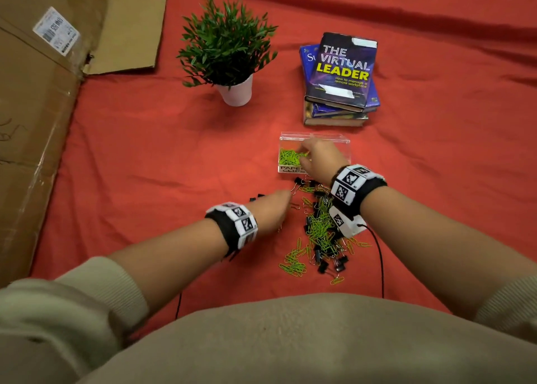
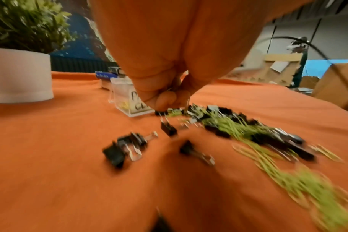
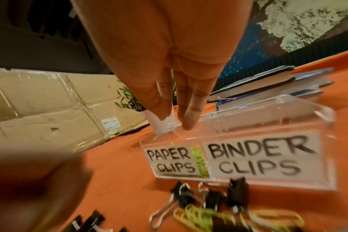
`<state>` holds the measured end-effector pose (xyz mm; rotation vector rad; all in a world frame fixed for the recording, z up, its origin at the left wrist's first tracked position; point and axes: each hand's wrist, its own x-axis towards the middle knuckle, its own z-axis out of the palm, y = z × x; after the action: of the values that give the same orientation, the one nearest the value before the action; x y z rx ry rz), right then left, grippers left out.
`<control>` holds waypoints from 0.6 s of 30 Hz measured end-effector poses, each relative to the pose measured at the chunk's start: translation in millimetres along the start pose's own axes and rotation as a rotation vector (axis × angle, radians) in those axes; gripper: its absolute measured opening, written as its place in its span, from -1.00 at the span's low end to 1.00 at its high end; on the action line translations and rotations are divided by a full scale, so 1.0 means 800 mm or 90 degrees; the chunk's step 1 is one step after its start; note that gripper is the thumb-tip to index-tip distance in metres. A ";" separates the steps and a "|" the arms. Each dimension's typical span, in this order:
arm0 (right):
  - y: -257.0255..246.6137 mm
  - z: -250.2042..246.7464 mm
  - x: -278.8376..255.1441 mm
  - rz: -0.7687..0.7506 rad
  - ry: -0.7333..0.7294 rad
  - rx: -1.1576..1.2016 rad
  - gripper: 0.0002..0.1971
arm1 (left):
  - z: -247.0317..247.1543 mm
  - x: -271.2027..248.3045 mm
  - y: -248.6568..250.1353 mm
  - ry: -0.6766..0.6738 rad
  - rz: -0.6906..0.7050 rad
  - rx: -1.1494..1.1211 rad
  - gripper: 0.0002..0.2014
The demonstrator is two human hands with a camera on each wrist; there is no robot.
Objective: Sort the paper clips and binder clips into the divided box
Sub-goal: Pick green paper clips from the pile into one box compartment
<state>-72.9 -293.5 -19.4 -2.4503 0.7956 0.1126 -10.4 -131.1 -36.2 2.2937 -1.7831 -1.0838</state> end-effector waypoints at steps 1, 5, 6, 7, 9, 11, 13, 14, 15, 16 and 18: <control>0.003 0.001 -0.013 0.003 -0.001 0.019 -0.79 | -0.014 0.009 0.000 0.027 0.001 -0.011 -0.83; 0.011 0.019 -0.071 -0.021 -0.139 -0.002 -0.82 | -0.066 0.052 0.007 0.091 -0.018 0.030 -0.73; 0.012 0.027 -0.084 -0.047 -0.187 -0.043 -0.81 | -0.074 0.062 0.008 0.095 -0.030 0.043 -0.68; 0.013 0.038 -0.096 -0.077 -0.229 -0.085 -0.81 | -0.079 0.072 0.009 0.094 -0.043 0.059 -0.64; 0.013 0.058 -0.116 -0.128 -0.285 -0.151 -0.78 | -0.083 0.086 0.008 0.083 -0.069 0.088 -0.61; 0.012 0.077 -0.130 -0.189 -0.285 -0.191 -0.77 | -0.079 0.095 0.006 0.075 -0.087 0.098 -0.60; 0.013 0.091 -0.139 -0.235 -0.271 -0.208 -0.79 | -0.073 0.098 0.004 0.076 -0.091 0.081 -0.63; 0.014 0.096 -0.142 -0.245 -0.269 -0.223 -0.79 | -0.071 0.097 0.004 0.083 -0.088 0.067 -0.66; 0.016 0.099 -0.144 -0.261 -0.259 -0.239 -0.80 | -0.068 0.094 0.004 0.096 -0.079 0.055 -0.67; 0.016 0.100 -0.147 -0.267 -0.254 -0.256 -0.82 | -0.066 0.090 0.004 0.116 -0.064 0.044 -0.67; 0.016 0.101 -0.152 -0.282 -0.253 -0.279 -0.92 | -0.060 0.075 0.004 0.172 -0.025 0.026 -0.65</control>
<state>-172.9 -195.8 -64.5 -2.8087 0.0462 0.6398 18.8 -201.9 -28.6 2.3736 -1.6775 -0.7049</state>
